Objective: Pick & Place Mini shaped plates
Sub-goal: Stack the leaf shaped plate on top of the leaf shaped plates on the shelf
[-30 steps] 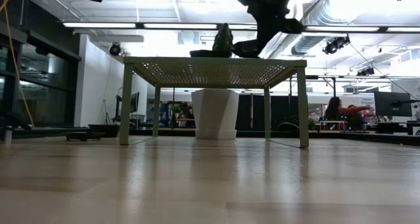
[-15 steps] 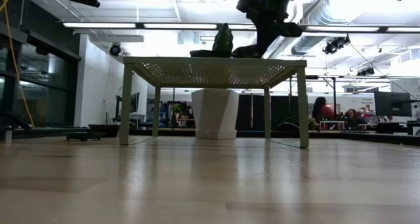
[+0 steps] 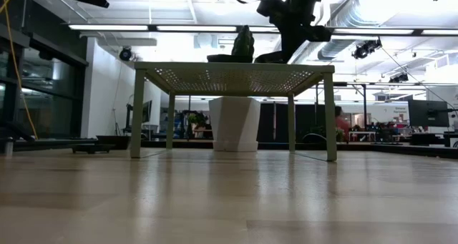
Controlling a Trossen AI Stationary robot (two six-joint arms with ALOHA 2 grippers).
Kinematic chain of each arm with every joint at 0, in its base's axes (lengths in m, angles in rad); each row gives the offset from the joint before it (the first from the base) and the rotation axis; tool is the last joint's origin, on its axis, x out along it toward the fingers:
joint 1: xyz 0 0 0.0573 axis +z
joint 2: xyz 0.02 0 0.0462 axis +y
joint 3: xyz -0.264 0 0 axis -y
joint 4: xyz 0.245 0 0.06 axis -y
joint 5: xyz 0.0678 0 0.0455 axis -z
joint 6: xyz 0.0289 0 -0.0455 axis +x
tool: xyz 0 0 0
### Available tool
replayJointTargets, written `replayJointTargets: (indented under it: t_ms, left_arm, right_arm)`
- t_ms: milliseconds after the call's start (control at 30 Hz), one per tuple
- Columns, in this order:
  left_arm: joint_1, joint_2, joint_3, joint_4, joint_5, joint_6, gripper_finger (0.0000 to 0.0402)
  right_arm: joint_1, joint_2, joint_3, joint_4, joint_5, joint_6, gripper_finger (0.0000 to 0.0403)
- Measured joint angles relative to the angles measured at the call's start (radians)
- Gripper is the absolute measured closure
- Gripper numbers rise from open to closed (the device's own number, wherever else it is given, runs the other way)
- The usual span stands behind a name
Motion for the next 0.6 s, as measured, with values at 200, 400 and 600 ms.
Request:
replayJointTargets:
  t_ms: [200, 400, 600]
  left_arm:
    - [0.000, 0.000, 0.000, 0.000, -0.001, -0.005, 0.0190]
    - [0.000, 0.000, 0.000, 0.000, -0.003, -0.022, 0.0190]
    - [0.000, 0.000, 0.000, -0.001, -0.003, -0.023, 0.0190]
  right_arm:
    - [0.007, 0.019, 0.000, -0.011, -0.010, 0.031, 0.0403]
    - [0.012, 0.044, 0.000, -0.004, 0.002, 0.046, 0.0403]
    - [0.014, 0.063, 0.000, -0.002, -0.008, 0.047, 0.0403]
